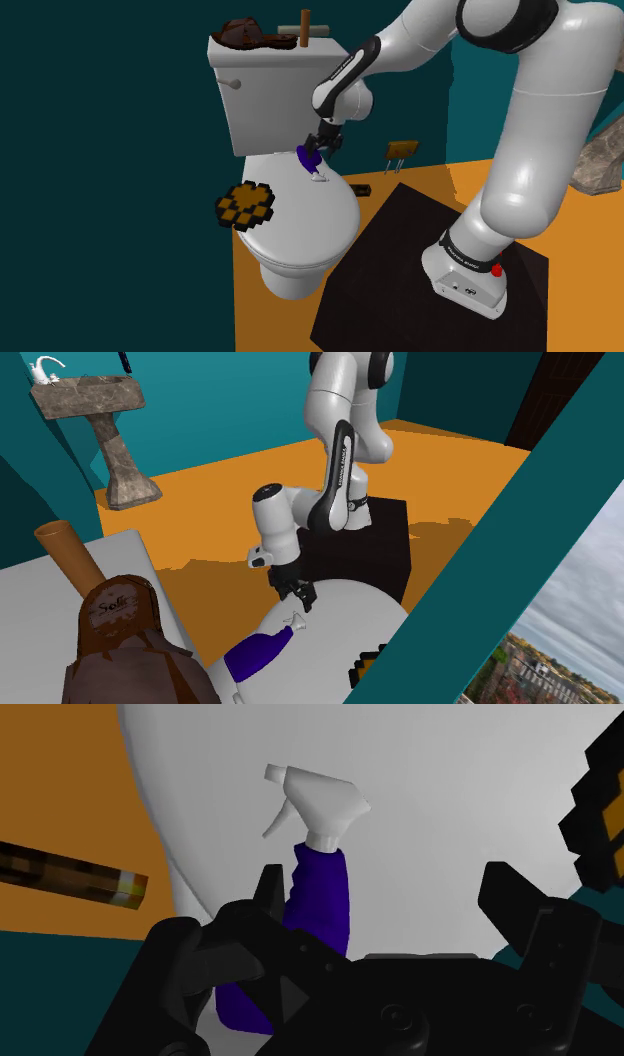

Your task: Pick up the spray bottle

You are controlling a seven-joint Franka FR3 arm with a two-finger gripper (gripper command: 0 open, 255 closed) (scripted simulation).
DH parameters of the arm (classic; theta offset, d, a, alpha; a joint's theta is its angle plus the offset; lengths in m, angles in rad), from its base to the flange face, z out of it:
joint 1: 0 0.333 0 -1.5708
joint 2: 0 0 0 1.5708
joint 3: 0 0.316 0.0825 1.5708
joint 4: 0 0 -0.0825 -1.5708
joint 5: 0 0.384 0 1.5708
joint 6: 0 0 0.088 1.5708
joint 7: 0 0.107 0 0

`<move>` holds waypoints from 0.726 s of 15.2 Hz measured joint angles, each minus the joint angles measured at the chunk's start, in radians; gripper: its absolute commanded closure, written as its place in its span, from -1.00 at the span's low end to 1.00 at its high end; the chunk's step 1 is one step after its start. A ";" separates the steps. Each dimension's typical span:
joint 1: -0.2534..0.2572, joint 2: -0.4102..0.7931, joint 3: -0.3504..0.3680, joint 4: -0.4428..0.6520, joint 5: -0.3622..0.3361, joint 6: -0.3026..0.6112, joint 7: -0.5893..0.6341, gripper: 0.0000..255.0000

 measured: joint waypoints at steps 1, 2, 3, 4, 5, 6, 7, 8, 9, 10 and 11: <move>-0.007 0.034 0.006 0.023 0.019 0.014 -0.004 -1.00; -0.018 0.068 0.012 0.046 0.038 0.028 -0.014 -1.00; -0.031 0.106 0.019 0.072 0.058 0.041 -0.025 -1.00; -0.037 0.149 0.026 0.108 0.074 0.054 -0.024 -1.00; -0.046 0.177 0.032 0.128 0.087 0.063 -0.029 -1.00; -0.053 0.203 0.036 0.149 0.095 0.069 -0.034 -1.00; -0.058 0.219 0.040 0.159 0.101 0.075 -0.039 -1.00; -0.062 0.233 0.045 0.164 0.108 0.086 -0.045 -1.00; -0.066 0.251 0.050 0.174 0.114 0.094 -0.051 -1.00; -0.071 0.263 0.056 0.177 0.120 0.103 -0.059 -1.00; -0.074 0.276 0.060 0.182 0.124 0.110 -0.065 -1.00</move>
